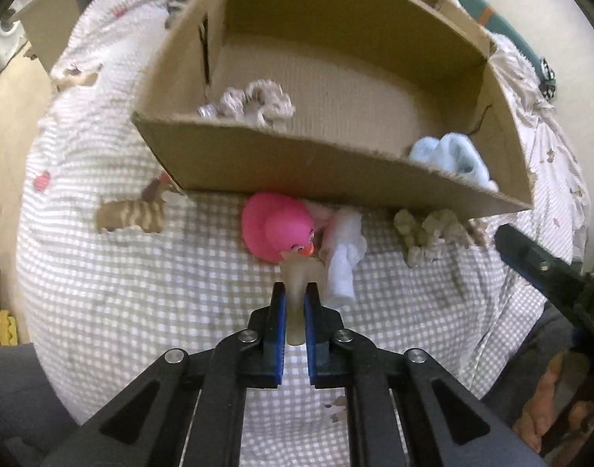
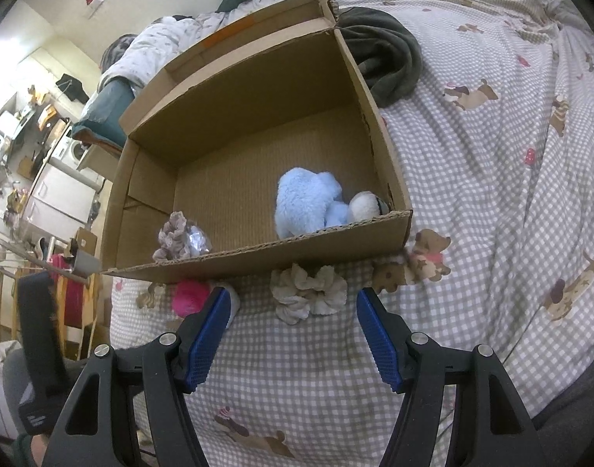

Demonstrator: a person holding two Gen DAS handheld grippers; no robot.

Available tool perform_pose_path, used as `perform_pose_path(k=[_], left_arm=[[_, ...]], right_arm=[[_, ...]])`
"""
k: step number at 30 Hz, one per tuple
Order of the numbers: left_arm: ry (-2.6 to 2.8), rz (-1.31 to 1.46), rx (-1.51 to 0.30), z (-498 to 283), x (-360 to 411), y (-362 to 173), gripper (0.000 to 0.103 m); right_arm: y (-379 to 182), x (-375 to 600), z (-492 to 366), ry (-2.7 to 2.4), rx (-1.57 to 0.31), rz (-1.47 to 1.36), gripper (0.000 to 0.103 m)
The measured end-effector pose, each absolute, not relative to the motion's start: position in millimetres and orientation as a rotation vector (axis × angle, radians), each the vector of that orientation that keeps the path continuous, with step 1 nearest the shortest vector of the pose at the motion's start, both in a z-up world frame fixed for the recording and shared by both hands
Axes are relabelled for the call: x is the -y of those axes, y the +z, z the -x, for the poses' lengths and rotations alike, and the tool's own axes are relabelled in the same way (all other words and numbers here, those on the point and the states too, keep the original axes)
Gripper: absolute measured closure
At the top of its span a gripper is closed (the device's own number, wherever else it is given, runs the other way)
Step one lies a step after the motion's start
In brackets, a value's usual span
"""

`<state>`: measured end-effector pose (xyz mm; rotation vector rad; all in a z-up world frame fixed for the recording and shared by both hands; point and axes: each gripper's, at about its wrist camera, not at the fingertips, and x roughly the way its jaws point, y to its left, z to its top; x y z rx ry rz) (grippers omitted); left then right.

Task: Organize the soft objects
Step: 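Grasp the white cloth with the right gripper and lift it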

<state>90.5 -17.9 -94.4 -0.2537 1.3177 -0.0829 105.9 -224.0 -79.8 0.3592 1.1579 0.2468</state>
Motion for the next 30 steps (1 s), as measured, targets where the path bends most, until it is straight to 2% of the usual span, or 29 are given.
perform_pose_path(k=[11, 21, 28, 30], left_arm=[[0.008, 0.282, -1.197, -77.2, -20.7, -52.9, 0.095], [0.082, 0.288, -1.160, -79.9, -26.9, -50.5, 0.095], [0.091, 0.328, -1.176, -86.1, -28.0, -55.0, 0.095], [0.091, 0.337, -1.184, -87.8, -28.4, -56.4, 0.095]], right_arm=[[-79.0, 223.9, -101.2, 0.243, -1.154, -0.342, 0.032], [-81.0, 208.4, -96.0, 0.342, -1.168, -0.361, 0.032], [-99.8, 188.7, -98.2, 0.447, -1.261, -0.455, 0.032], [-105.1, 177.3, -99.8, 0.454, -1.282, -0.438, 0.035]])
